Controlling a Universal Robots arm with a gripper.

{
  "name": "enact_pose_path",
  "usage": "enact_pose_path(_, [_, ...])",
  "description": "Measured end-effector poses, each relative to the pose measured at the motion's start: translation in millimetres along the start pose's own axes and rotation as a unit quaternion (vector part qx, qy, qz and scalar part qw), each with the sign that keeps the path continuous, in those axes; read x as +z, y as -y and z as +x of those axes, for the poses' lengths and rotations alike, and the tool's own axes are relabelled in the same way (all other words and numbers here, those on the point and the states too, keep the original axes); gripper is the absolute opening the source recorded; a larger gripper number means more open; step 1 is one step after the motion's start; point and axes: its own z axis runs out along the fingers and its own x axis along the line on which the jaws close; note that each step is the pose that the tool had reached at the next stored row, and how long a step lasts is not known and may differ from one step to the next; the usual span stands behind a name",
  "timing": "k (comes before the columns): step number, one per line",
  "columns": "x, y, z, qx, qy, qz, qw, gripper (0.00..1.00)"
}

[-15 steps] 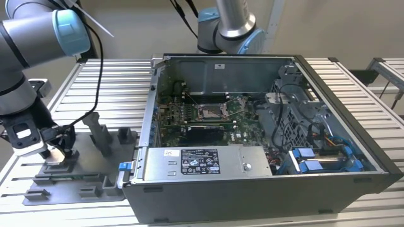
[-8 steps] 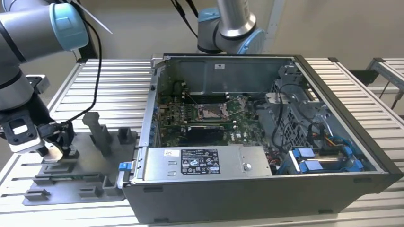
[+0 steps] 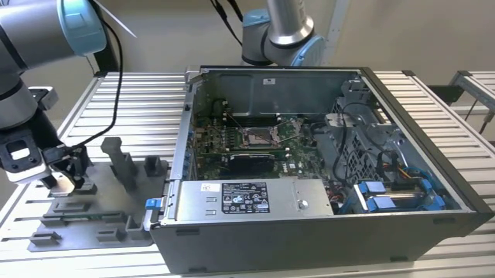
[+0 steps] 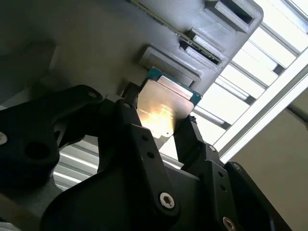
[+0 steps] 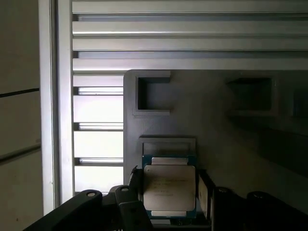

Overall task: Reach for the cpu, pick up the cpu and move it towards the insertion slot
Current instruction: 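Pick up the cpu and move it towards the insertion slot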

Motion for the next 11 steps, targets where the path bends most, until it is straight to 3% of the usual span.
enact_pose_path(11, [-13.7, -0.3, 0.0, 0.000, -0.0007, 0.0016, 1.00000, 0.00])
